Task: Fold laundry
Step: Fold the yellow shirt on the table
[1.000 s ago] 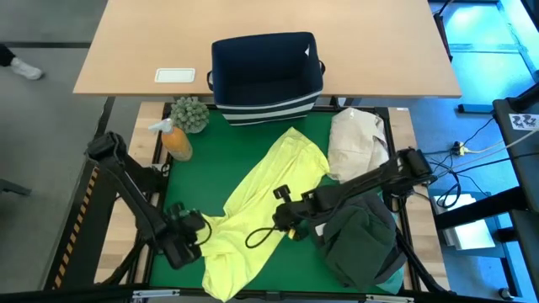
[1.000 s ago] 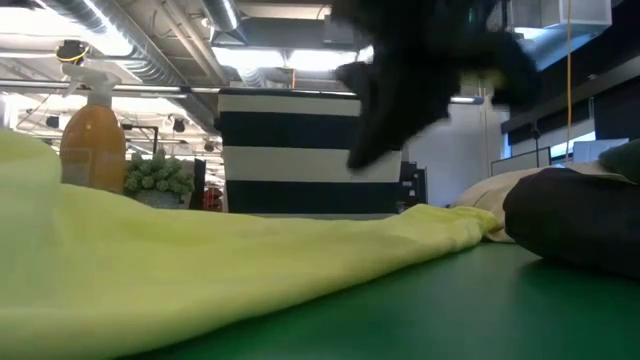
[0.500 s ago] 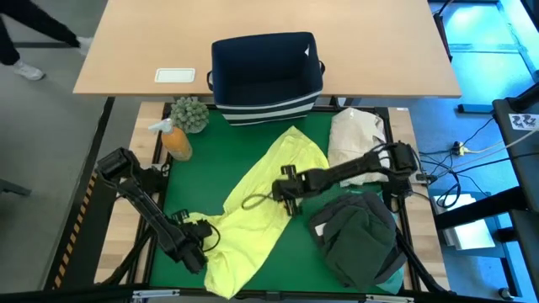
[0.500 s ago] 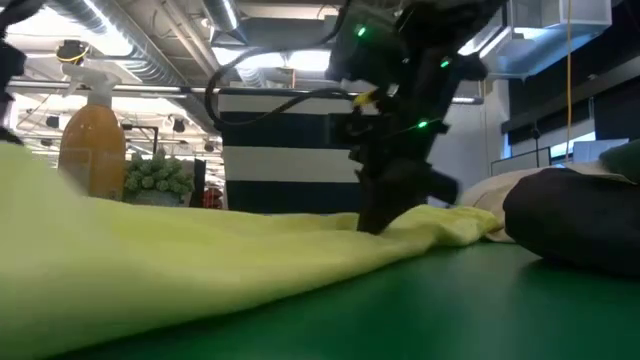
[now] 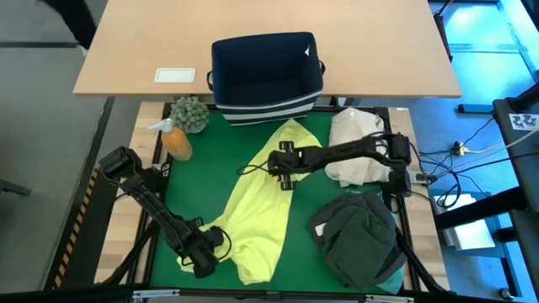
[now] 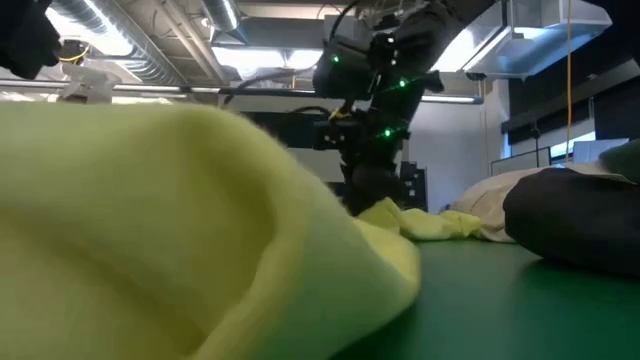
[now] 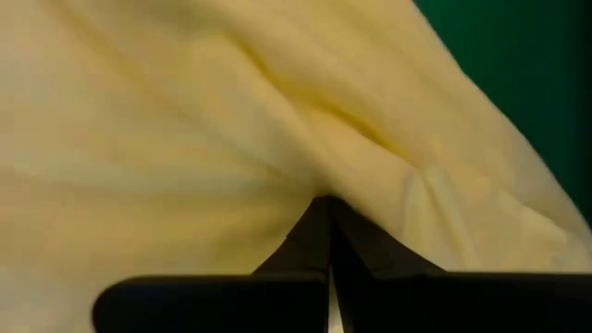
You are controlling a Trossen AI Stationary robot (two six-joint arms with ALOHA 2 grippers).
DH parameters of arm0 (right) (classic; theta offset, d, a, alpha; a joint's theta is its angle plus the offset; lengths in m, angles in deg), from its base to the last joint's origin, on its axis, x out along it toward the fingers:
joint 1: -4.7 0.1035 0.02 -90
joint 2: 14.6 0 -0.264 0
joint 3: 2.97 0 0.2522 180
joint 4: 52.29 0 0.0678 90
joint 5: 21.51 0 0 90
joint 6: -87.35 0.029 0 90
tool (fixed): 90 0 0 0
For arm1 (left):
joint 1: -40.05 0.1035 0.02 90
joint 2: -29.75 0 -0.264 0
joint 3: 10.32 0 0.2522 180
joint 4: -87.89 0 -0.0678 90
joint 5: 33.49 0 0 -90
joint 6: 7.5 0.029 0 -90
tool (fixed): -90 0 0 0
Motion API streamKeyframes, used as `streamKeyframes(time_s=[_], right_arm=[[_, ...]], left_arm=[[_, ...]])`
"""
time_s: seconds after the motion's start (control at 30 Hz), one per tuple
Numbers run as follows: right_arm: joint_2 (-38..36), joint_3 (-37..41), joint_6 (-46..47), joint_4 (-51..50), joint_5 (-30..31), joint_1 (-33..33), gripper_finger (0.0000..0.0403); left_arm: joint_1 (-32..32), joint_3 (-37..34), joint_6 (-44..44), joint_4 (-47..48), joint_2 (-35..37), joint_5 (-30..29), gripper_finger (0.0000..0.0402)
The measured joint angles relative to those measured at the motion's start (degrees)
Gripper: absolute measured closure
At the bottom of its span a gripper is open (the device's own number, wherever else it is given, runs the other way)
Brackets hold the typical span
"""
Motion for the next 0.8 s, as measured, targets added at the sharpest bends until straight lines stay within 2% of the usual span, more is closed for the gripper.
streamKeyframes(time_s=[0.17, 0.33, 0.47, 0.6, 0.8], right_arm=[[-2.7, -3.8, 0.0, -6.5, -1.0, 3.3, 0.0403], [-7.2, -4.7, 0.0, -9.5, -0.9, 10.0, 0.0403], [-10.0, -4.7, 3.7, -9.8, 0.1, 16.7, 0.0403], [-10.2, -2.3, 3.7, -3.4, 0.3, 25.8, 0.0403], [-9.7, 3.7, 0.1, 13.3, 0.0, 36.6, 0.0401]], left_arm=[[-0.5, 4.6, -0.3, 15.6, 0.3, -0.6, 0.0306], [-1.8, 12.5, -0.3, 27.5, 0.4, -7.0, 0.0306], [-4.1, 17.0, -0.6, 25.6, 0.4, -15.6, 0.0306], [-6.8, 17.0, -0.3, 16.5, 0.2, -21.8, 0.0306], [-8.9, 16.4, -0.3, 11.5, -4.2, -22.2, 0.0306]])
